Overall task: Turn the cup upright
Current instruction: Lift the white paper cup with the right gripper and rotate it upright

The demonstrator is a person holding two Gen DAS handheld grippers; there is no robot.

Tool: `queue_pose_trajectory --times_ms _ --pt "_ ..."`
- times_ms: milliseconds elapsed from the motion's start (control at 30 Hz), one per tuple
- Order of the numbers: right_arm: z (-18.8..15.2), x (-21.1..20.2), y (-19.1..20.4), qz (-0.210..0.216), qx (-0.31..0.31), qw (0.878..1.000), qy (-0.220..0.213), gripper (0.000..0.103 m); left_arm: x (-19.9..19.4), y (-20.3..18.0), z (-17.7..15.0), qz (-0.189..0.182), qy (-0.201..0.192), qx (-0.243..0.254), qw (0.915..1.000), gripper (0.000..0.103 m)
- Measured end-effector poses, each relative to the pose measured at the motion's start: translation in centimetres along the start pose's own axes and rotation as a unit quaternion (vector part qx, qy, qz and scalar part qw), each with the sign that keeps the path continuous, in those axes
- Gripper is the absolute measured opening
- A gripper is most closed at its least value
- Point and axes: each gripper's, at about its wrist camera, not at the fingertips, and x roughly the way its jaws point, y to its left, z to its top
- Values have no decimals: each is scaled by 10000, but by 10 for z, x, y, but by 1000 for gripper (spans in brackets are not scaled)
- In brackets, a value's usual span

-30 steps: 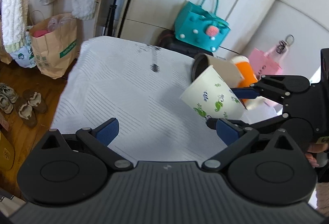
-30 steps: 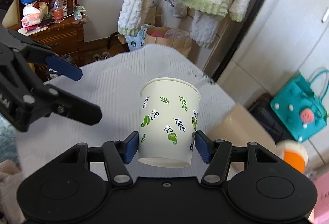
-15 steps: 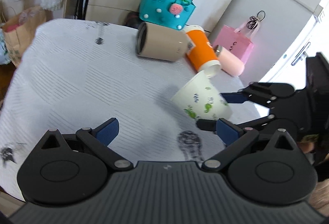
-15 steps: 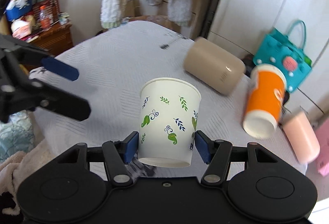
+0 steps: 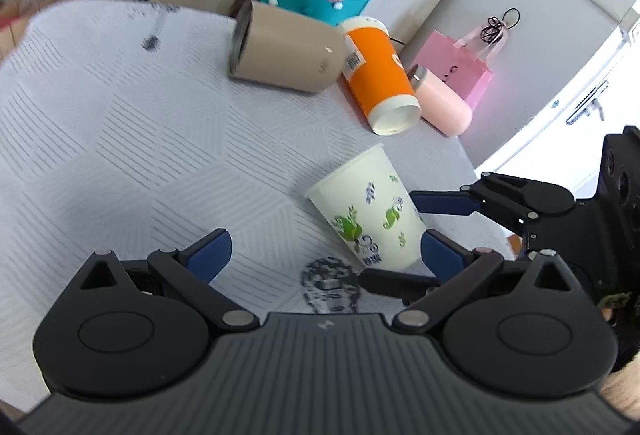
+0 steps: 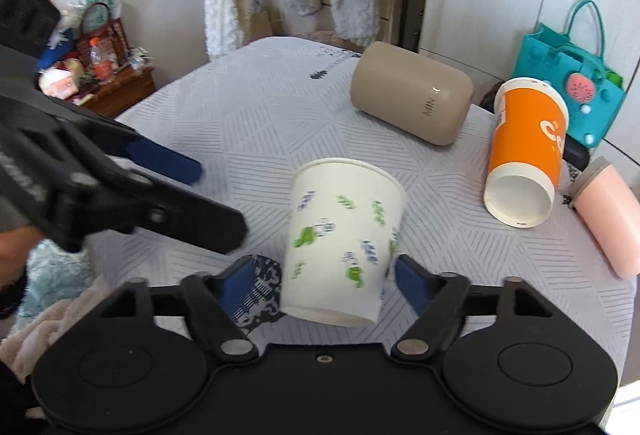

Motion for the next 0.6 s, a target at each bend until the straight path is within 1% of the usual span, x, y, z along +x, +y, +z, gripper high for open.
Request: queue_pose_trajectory --times_ms 167,367,500,533,600 --pt "0 -5 -6 233 -27 9997 -22 84 17 -7 2 -151 124 -139 9997 101" --pt "3 -3 -18 321 30 9995 -1 84 42 -9 9 -393 404 -365 9977 99" --pt "6 6 -29 481 141 9987 53 84 51 -10 10 -459 335 -441 9974 96" --pt "6 8 -32 539 198 9983 58 84 52 -10 11 -465 316 -449 9974 94" --pt "6 11 -36 643 304 9974 65 84 54 -10 11 -477 302 -462 9973 86"
